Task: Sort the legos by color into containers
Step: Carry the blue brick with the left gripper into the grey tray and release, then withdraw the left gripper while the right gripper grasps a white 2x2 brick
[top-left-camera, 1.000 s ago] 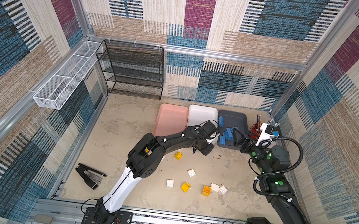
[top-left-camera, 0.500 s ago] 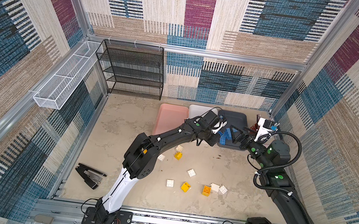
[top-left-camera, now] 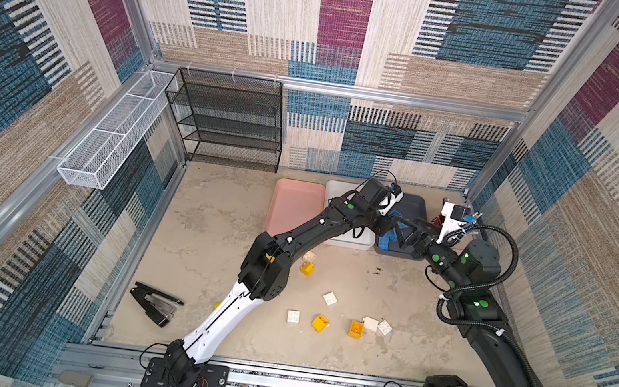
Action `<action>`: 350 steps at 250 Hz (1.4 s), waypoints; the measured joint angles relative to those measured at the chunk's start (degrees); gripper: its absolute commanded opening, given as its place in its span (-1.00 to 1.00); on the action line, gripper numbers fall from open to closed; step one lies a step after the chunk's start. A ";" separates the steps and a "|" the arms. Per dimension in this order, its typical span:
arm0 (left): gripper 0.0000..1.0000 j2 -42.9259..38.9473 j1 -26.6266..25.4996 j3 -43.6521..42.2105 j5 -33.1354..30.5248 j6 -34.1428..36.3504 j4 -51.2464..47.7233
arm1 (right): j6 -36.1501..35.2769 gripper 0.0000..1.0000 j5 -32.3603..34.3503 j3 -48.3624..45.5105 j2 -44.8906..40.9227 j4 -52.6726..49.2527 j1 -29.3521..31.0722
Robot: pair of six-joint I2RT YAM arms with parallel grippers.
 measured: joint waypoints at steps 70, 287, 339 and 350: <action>-0.03 5.44 -0.22 4.37 3.17 -4.74 1.77 | 0.00 0.97 0.00 -0.35 1.18 0.00 0.00; 0.37 -52.24 -0.07 -72.26 -9.99 -13.14 23.34 | -2.84 0.93 19.34 1.01 -1.62 -19.12 18.60; 0.36 -73.35 -0.28 -92.94 -19.52 -16.76 22.88 | -3.28 0.89 23.43 -2.56 4.11 -21.62 26.58; 0.37 -76.46 -0.35 -95.58 -20.59 -17.84 22.01 | -3.50 0.89 24.13 -2.58 6.03 -22.08 27.76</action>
